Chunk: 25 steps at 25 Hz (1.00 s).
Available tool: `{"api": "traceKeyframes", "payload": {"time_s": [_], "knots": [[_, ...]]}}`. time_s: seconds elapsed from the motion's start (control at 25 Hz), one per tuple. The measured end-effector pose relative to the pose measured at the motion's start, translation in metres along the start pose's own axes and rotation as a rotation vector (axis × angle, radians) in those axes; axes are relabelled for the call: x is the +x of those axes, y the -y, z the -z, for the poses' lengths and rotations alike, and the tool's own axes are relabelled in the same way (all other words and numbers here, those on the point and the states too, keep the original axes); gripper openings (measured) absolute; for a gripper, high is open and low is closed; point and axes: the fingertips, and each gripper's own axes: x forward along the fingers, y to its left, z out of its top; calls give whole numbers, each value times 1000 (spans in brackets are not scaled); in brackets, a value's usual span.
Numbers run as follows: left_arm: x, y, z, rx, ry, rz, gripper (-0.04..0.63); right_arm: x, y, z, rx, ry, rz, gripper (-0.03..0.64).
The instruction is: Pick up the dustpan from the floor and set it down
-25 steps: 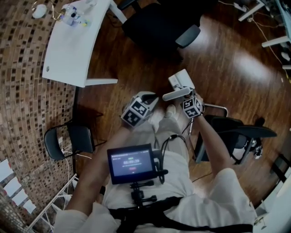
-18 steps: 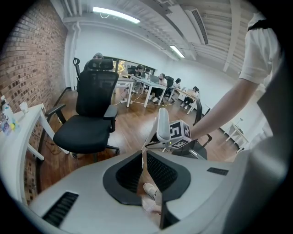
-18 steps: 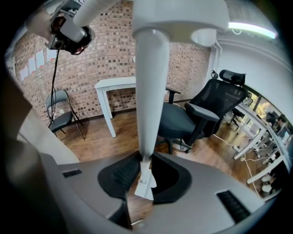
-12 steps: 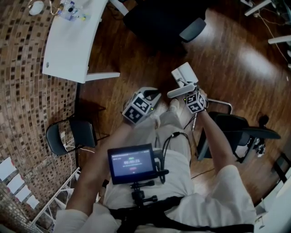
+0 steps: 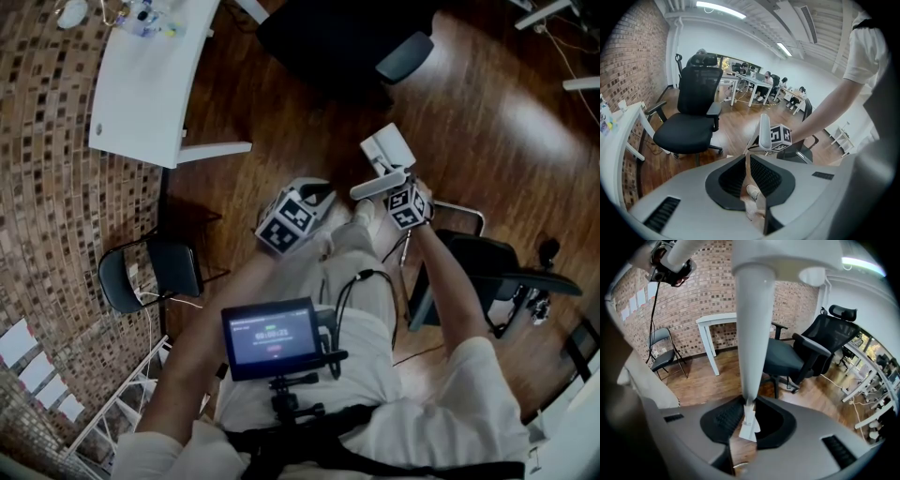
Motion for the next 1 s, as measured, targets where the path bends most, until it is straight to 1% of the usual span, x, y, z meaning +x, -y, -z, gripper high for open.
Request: {"api": "traceKeyframes", "payload": {"time_s": [0.52, 0.68, 0.8, 1.0], "knots": [[7, -8, 1, -7, -32, -19, 25, 26, 4, 25, -5, -52, -26, 94], [11, -6, 4, 26, -53, -27, 25, 33, 6, 37, -2, -74, -26, 94], [15, -5, 5, 46, -59, -24, 25, 36, 7, 39, -12, -71, -27, 94], [21, 0, 11, 33, -73, -19, 25, 39, 2, 37, -24, -62, -47, 94]]}}
